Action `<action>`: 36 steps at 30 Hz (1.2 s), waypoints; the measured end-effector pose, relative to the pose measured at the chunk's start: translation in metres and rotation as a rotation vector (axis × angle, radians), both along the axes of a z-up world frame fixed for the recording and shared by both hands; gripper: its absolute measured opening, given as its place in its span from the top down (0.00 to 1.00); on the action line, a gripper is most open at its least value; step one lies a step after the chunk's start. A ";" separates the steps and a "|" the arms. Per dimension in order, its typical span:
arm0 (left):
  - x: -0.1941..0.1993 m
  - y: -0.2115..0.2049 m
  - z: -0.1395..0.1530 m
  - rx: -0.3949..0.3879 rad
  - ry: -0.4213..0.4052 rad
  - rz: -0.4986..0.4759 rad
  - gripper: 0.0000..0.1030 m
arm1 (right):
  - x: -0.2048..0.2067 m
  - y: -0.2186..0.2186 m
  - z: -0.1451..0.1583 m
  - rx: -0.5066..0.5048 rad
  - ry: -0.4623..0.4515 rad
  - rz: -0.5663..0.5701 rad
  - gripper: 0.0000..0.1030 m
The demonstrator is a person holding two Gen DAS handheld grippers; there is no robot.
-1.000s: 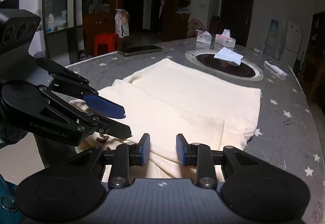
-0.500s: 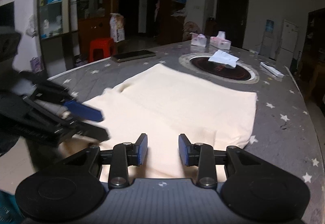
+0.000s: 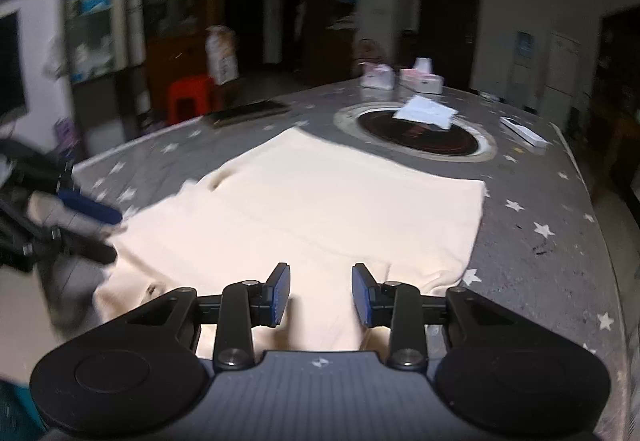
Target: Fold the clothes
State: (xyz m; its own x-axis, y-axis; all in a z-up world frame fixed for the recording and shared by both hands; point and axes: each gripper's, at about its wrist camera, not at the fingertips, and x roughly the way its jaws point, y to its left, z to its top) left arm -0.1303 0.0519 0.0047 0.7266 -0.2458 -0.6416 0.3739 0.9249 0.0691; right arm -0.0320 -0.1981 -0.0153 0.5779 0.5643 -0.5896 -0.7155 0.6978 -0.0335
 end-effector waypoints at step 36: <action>0.072 -0.013 0.010 -0.095 -0.067 -0.066 0.92 | -0.062 0.006 -0.007 -0.239 -0.172 0.333 0.40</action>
